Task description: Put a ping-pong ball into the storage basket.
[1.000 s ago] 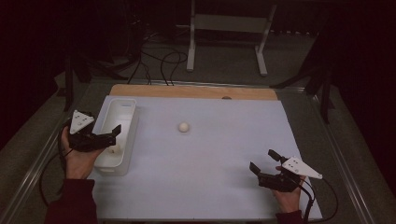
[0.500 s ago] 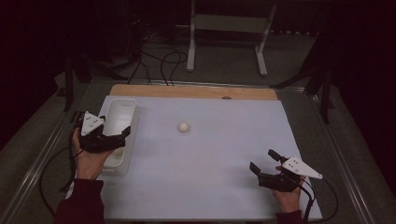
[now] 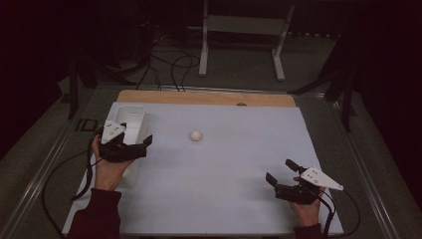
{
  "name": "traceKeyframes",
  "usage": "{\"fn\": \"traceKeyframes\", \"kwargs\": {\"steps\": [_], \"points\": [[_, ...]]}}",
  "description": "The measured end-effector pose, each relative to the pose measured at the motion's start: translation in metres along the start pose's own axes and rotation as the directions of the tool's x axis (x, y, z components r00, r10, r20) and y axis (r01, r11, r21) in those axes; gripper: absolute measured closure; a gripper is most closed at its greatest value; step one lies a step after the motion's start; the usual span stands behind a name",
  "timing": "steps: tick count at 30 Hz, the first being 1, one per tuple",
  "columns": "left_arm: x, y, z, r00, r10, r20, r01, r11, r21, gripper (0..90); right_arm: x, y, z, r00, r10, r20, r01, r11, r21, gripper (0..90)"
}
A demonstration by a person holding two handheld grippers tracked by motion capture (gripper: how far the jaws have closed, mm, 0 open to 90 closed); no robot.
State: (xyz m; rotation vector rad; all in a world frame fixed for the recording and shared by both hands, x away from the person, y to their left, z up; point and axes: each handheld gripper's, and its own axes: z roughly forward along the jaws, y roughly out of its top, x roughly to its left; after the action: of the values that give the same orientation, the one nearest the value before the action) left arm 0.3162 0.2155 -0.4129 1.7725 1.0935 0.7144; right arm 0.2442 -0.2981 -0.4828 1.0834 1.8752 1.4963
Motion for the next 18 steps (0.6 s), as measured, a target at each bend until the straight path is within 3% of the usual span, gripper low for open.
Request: {"fn": "traceKeyframes", "kwargs": {"steps": [18], "points": [[-0.027, 0.009, 0.019, 0.997, 0.03, 0.072, -0.03, 0.9995, 0.006, 4.3, -0.001, 0.0, -0.001, 1.0, 0.0, 0.003, 0.0, 1.0, -0.001, 7.7]]}}
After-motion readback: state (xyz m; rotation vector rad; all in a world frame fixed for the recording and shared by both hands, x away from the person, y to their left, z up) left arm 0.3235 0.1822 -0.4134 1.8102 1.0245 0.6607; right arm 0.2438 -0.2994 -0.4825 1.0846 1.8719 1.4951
